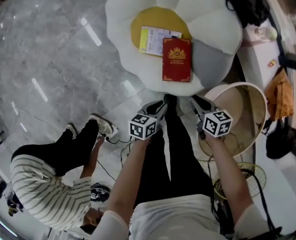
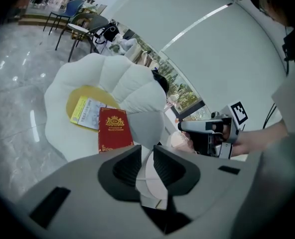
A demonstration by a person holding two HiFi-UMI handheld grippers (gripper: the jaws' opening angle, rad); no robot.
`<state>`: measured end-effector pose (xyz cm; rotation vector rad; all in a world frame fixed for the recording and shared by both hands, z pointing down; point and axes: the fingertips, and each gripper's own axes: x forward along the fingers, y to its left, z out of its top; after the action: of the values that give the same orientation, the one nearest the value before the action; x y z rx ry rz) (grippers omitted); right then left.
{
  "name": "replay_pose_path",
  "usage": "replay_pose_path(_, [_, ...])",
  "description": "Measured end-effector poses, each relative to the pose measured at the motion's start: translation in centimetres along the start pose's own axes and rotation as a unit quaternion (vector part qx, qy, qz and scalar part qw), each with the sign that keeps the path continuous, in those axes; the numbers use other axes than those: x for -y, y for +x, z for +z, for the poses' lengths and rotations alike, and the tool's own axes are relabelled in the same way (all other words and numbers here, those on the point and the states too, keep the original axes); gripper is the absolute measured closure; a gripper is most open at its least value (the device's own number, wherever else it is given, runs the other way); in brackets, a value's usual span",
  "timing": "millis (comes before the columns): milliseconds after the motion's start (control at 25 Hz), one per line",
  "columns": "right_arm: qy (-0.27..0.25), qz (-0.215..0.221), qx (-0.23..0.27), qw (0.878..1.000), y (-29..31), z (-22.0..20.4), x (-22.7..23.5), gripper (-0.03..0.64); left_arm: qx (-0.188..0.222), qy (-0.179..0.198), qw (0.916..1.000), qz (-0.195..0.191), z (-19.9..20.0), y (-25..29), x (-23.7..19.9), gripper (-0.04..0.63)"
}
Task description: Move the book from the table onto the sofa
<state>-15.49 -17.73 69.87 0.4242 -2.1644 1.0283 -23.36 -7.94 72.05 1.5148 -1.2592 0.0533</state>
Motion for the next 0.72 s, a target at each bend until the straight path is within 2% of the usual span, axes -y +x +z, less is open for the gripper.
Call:
replay_pose_path(320, [-0.015, 0.013, 0.059, 0.998, -10.0, 3.1, -8.1, 0.557, 0.045, 0.048, 0.9978, -0.006, 3.2, -11.4, 8.4, 0.551])
replay_pose_path(560, [-0.043, 0.028, 0.085, 0.995, -17.0, 5.4, -14.2, 0.557, 0.074, 0.07, 0.9948, 0.005, 5.0, -19.1, 13.3, 0.583])
replay_pose_path(720, [-0.066, 0.034, 0.097, 0.993, -21.3, 7.1, -18.0, 0.557, 0.08, 0.076, 0.9938, -0.004, 5.9, -22.9, 17.3, 0.594])
